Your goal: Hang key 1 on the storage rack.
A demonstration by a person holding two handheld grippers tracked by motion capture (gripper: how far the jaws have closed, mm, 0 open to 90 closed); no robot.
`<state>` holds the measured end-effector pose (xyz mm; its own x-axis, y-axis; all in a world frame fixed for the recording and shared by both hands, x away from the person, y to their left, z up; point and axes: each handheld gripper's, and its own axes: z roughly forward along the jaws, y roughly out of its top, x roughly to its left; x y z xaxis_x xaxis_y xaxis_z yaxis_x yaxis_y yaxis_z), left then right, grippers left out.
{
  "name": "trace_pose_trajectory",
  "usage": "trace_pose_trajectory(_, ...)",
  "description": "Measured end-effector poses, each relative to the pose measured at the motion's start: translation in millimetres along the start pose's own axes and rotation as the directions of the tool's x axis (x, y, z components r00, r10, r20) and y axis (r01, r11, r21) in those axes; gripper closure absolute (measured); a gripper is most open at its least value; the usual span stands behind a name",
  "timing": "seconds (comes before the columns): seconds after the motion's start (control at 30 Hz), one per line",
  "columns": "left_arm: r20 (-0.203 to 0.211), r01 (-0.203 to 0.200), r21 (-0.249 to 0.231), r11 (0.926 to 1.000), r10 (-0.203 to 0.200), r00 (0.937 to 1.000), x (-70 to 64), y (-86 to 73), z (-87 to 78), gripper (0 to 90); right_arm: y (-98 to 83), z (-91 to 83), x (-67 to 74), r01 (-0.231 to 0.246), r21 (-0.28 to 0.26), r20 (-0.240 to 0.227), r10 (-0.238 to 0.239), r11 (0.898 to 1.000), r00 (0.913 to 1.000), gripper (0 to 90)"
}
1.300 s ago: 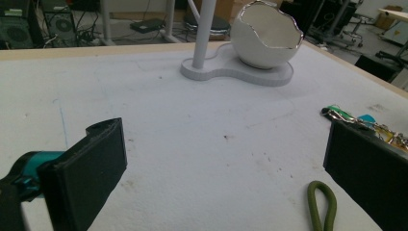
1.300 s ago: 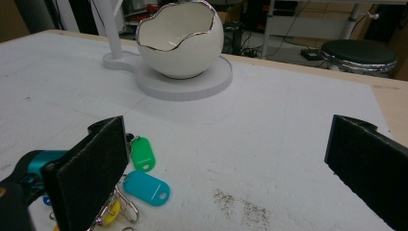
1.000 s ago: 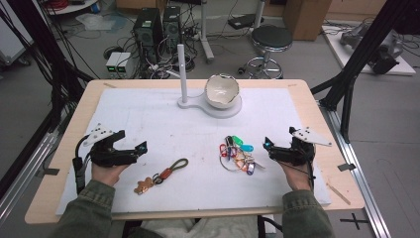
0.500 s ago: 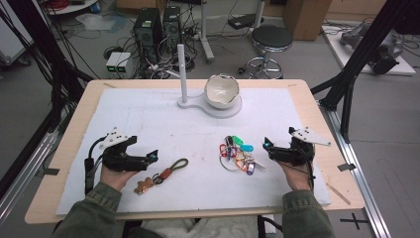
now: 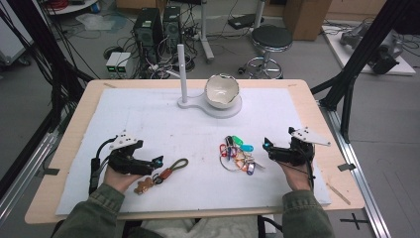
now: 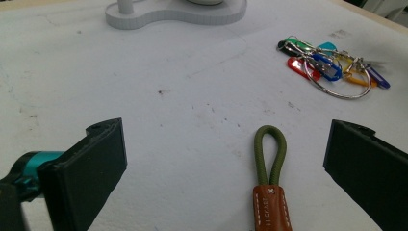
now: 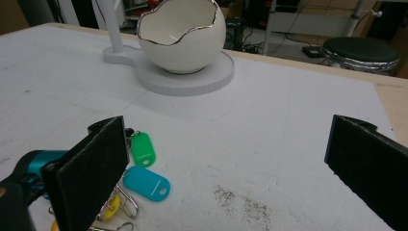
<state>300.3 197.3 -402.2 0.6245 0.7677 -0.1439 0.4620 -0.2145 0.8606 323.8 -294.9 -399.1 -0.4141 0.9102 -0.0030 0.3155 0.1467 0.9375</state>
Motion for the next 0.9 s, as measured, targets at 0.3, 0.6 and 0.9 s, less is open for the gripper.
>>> trace_pose_trajectory(0.3,0.008,-0.016,0.032,0.9994,0.015,0.9999,-2.2,-1.1,4.0,1.7,-0.2,0.5,-0.1,0.003,0.001,0.002,-0.003,1.0,1.0,0.6)
trace_pose_trajectory(0.6,0.016,-0.031,0.095,0.995,0.03,0.9994,-2.8,-2.8,10.2,1.7,-0.3,0.2,0.6,0.008,0.005,0.004,-0.008,1.0,1.0,0.7)
trace_pose_trajectory(0.9,0.03,-0.047,0.158,0.9863,0.043,0.9986,-5.5,-4.7,17.6,1.8,-0.6,0.8,1.1,0.01,0.014,0.002,-0.01,1.0,0.9999,0.7)
